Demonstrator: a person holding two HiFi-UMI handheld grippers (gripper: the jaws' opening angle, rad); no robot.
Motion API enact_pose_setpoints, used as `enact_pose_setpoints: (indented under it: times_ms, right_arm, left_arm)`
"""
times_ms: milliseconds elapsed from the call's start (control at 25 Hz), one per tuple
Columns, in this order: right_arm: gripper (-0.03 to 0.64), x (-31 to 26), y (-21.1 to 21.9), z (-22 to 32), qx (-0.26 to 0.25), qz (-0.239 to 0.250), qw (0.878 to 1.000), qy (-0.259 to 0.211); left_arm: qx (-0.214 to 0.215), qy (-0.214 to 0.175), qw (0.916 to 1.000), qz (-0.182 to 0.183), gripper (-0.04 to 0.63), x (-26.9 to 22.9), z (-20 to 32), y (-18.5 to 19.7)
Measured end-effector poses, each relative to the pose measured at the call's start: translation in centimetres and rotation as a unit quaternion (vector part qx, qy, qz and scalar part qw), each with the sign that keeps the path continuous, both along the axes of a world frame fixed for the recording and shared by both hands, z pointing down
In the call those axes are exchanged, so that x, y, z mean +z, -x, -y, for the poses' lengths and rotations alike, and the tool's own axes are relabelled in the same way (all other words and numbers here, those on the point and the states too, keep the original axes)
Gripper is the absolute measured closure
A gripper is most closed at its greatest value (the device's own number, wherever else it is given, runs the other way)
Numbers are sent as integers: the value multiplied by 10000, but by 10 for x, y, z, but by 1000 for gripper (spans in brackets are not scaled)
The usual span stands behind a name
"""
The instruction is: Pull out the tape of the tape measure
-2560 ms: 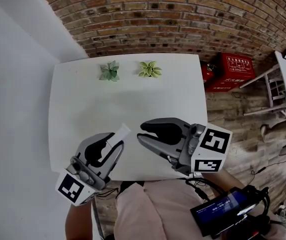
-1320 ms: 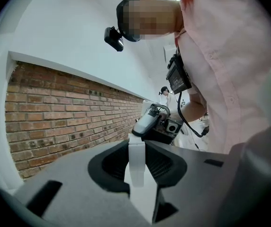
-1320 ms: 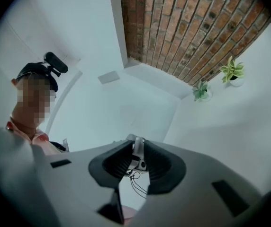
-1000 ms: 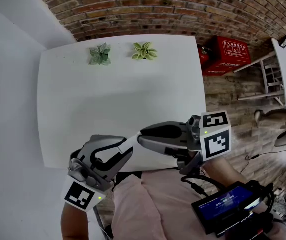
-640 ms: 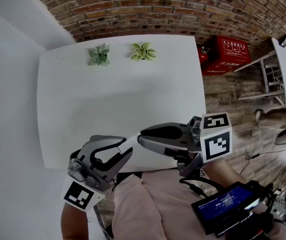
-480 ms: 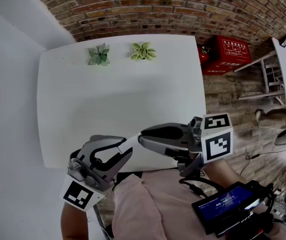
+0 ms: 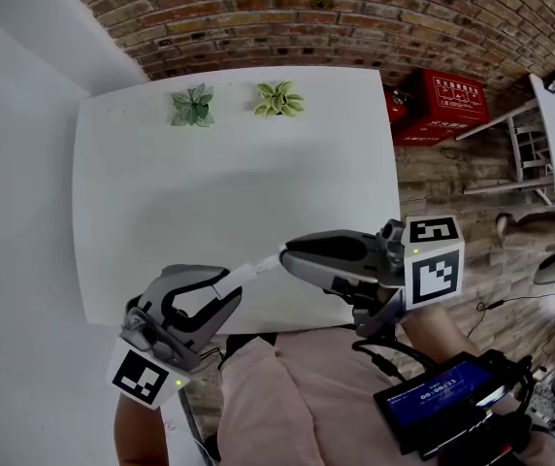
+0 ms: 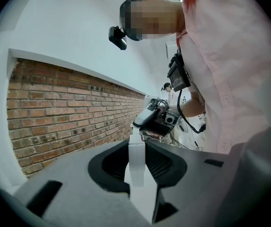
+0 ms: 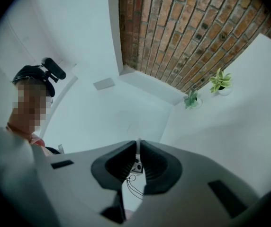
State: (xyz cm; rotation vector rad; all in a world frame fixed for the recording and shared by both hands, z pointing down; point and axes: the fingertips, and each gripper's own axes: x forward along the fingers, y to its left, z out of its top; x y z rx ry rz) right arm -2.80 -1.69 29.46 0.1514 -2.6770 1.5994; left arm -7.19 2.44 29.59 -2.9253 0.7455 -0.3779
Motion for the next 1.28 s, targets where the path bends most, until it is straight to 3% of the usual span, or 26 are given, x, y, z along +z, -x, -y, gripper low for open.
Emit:
enact_pose_setpoints:
  times_ms: [1280]
  right_arm:
    - [581,-1,-17,10,191,-166,9996,-150]
  left_arm:
    - [117,139,9998,38,495,4,-6,14]
